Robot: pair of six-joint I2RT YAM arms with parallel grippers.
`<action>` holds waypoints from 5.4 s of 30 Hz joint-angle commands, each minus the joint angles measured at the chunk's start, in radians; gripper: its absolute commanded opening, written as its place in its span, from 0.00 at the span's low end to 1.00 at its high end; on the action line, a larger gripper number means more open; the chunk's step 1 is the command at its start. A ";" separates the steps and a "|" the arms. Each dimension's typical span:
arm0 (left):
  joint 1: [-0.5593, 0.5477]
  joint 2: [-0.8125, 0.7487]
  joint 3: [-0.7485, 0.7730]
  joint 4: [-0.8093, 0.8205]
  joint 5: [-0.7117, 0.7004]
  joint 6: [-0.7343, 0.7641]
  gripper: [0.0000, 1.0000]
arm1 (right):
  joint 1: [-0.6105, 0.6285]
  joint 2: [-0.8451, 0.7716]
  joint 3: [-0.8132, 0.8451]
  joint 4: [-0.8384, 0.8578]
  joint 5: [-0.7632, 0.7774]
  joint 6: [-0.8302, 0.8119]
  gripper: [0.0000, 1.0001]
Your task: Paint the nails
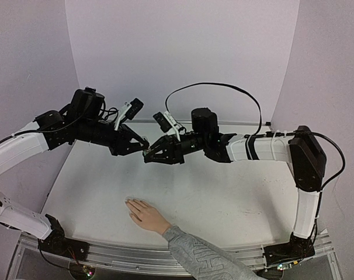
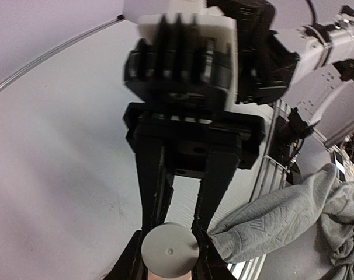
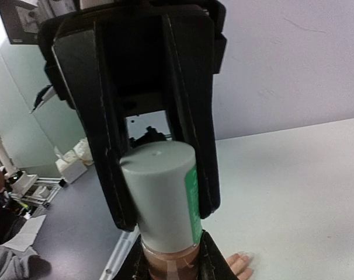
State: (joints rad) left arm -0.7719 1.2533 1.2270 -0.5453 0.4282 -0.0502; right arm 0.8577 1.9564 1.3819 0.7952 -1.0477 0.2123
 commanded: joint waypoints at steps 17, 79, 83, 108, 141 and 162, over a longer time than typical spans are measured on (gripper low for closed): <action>-0.027 -0.167 -0.063 0.032 -0.134 -0.069 0.54 | 0.006 -0.254 -0.101 0.101 0.377 -0.154 0.00; -0.040 -0.012 -0.039 0.315 -0.093 -0.276 0.09 | 0.214 -0.205 -0.001 0.014 1.055 -0.274 0.00; -0.040 -0.039 -0.076 0.318 0.168 -0.125 0.05 | 0.112 -0.250 -0.035 0.016 0.508 -0.248 0.00; -0.035 -0.154 -0.092 0.311 0.090 -0.094 0.71 | -0.018 -0.340 -0.181 0.039 0.343 -0.150 0.00; -0.038 -0.024 -0.022 0.415 -0.323 -0.430 0.59 | 0.238 -0.196 -0.017 -0.069 1.282 -0.267 0.00; -0.038 0.003 -0.063 0.414 -0.002 -0.257 0.09 | 0.218 -0.267 -0.043 -0.061 0.936 -0.287 0.00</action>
State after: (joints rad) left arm -0.7959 1.2491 1.1584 -0.1844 0.1894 -0.3927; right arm 1.0801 1.7672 1.3247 0.6506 0.1646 -0.0460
